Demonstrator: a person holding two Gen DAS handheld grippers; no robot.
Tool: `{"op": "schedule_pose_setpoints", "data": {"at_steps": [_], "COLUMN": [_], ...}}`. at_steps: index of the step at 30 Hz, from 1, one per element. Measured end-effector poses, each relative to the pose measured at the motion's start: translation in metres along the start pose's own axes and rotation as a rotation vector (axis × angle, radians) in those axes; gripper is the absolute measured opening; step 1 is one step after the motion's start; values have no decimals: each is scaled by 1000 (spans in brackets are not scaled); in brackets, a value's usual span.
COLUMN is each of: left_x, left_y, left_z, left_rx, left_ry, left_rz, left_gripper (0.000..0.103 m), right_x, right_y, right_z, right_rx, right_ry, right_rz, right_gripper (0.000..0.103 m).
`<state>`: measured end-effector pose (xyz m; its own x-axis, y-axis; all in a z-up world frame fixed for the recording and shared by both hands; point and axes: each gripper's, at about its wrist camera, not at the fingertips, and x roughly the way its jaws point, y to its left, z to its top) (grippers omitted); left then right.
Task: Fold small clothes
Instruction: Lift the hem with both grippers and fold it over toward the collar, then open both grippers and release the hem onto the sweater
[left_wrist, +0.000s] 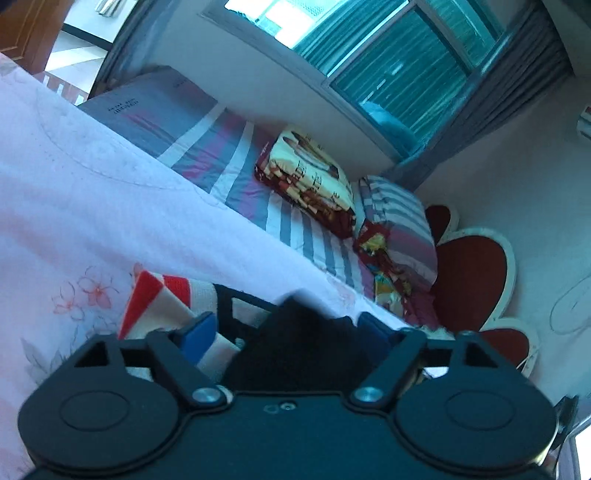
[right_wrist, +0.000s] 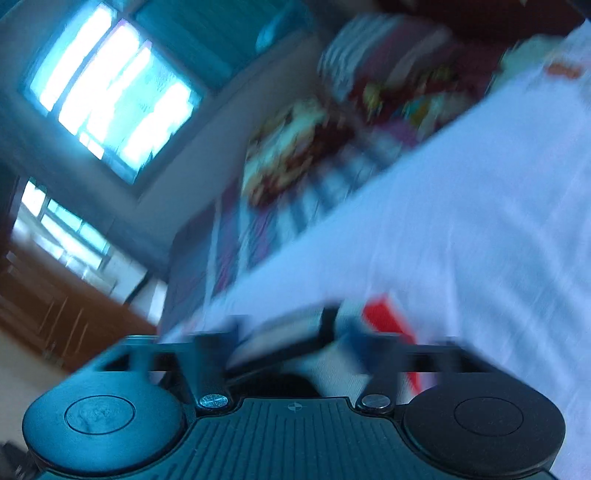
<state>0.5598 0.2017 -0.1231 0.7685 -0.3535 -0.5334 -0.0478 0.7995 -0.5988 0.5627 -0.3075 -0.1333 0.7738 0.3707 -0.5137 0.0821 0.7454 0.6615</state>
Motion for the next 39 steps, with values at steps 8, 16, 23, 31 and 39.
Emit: {"op": "schedule_pose_setpoints", "data": {"at_steps": [8, 16, 23, 31, 39], "left_x": [24, 21, 3, 41, 22], "left_y": [-28, -44, -49, -40, -96], "left_z": [-7, -25, -11, -16, -31], "left_rx": [345, 510, 478, 465, 528], "left_ry": [154, 109, -78, 40, -44], "left_rz": [125, 200, 218, 293, 201], "left_gripper": [48, 4, 4, 12, 71], "right_x": [17, 40, 24, 55, 39], "right_y": [43, 71, 65, 41, 105], "right_z": [-29, -92, -88, -92, -121], "right_rx": [-358, -704, -686, -592, -745], "right_ry": [144, 170, -26, 92, 55], "right_rz": [-41, -167, -212, -277, -120], "right_gripper": [51, 8, 7, 9, 59]}}
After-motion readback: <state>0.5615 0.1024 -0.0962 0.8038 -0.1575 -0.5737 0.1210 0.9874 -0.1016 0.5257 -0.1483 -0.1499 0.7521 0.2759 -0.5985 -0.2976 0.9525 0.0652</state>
